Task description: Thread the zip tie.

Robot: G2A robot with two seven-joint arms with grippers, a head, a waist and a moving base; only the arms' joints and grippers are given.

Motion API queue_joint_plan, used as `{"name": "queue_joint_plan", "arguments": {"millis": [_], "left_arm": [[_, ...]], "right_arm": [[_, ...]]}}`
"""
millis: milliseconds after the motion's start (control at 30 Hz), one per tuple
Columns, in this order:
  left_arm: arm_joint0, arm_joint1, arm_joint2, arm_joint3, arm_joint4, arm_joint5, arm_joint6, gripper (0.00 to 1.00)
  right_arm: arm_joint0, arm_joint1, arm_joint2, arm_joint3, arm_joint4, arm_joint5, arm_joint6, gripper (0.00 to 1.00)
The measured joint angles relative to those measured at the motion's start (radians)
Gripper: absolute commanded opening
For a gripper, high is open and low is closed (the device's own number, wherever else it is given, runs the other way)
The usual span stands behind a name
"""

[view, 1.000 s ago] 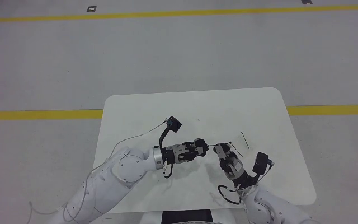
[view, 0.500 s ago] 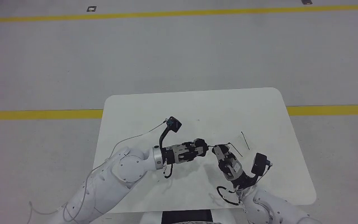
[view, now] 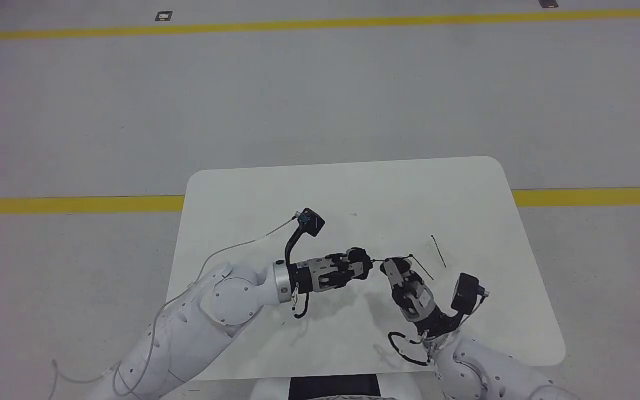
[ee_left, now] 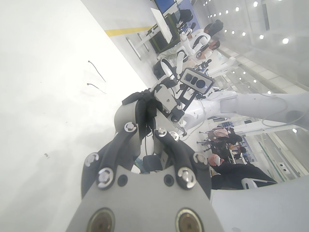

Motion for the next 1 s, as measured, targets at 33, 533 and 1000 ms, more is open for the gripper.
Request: {"name": "queue_joint_plan", "arguments": {"millis": [33, 533, 1000], "left_arm": [[0.000, 0.000, 0.000, 0.000, 0.000, 0.000, 0.000, 0.00], [0.000, 0.000, 0.000, 0.000, 0.000, 0.000, 0.000, 0.00], [0.000, 0.000, 0.000, 0.000, 0.000, 0.000, 0.000, 0.00]], "right_arm": [[0.002, 0.000, -0.003, 0.001, 0.000, 0.000, 0.003, 0.00], [0.023, -0.006, -0.021, 0.017, 0.008, 0.000, 0.009, 0.00], [0.028, -0.010, -0.036, 0.018, 0.004, 0.000, 0.017, 0.00]]}}
